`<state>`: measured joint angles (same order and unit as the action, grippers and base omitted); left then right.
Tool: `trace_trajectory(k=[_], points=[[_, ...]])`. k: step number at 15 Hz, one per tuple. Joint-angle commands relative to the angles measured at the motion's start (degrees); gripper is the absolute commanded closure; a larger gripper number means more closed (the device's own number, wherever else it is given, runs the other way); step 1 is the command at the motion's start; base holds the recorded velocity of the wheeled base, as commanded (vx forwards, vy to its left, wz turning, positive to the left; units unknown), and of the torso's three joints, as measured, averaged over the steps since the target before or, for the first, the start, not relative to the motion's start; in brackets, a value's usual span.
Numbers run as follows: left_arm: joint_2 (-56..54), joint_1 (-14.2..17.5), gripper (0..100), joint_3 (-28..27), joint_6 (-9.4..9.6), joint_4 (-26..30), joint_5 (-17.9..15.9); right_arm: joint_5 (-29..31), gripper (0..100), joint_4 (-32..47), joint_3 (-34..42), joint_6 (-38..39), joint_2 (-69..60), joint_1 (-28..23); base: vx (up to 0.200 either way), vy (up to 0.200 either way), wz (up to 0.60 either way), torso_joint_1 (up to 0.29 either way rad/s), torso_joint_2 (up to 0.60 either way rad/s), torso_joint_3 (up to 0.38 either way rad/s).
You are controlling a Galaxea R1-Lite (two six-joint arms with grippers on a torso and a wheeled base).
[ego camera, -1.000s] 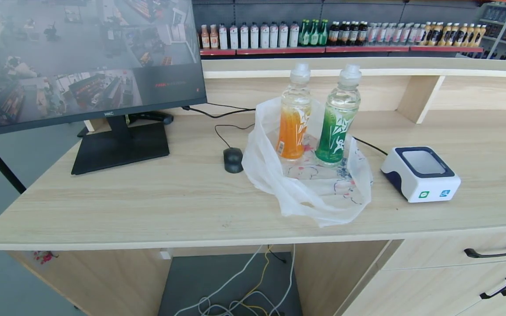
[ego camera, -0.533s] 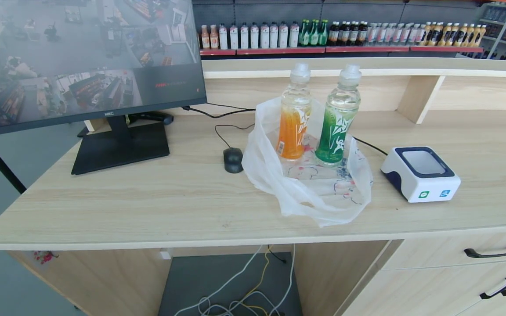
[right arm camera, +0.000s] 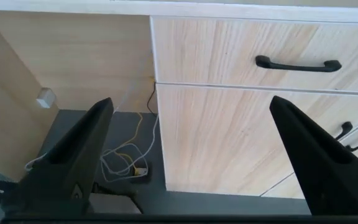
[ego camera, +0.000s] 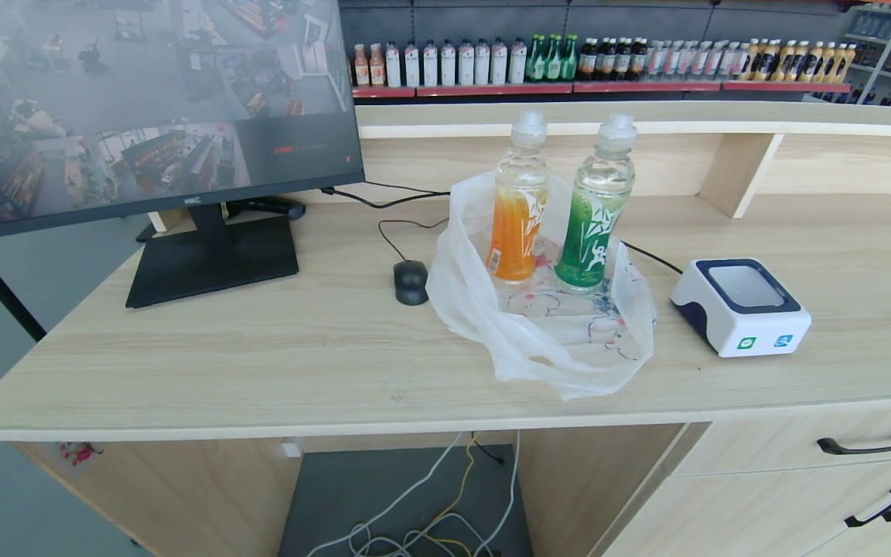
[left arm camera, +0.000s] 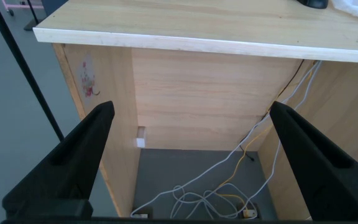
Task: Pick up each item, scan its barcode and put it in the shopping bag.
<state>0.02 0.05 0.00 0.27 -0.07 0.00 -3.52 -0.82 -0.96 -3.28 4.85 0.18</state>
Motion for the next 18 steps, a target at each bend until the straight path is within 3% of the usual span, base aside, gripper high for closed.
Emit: trace_trajectory(k=[1,6,9,18], points=[[-0.02,0.04,0,0.0,0.0,-0.01,0.0,-0.17,0,-0.15,0.08,-0.15,-4.85,-0.09,0.0,0.0,0.0,0.0,0.0,0.0],[-0.02,0.04,0,0.0,0.0,-0.01,0.0,0.97,0,0.9,0.96,0.82,-4.85,-0.09,0.0,0.0,0.0,0.0,0.0,0.0],[-0.02,0.04,0,0.0,0.0,-0.01,0.0,1.06,0,0.9,0.96,0.91,-4.85,-0.09,-0.2,0.0,0.0,0.007,0.0,0.004],[-0.02,0.04,0,0.0,-0.27,-0.01,0.0,1.06,0,0.9,0.96,0.99,-4.85,-0.09,0.0,-0.022,0.0,0.001,0.0,0.0]])
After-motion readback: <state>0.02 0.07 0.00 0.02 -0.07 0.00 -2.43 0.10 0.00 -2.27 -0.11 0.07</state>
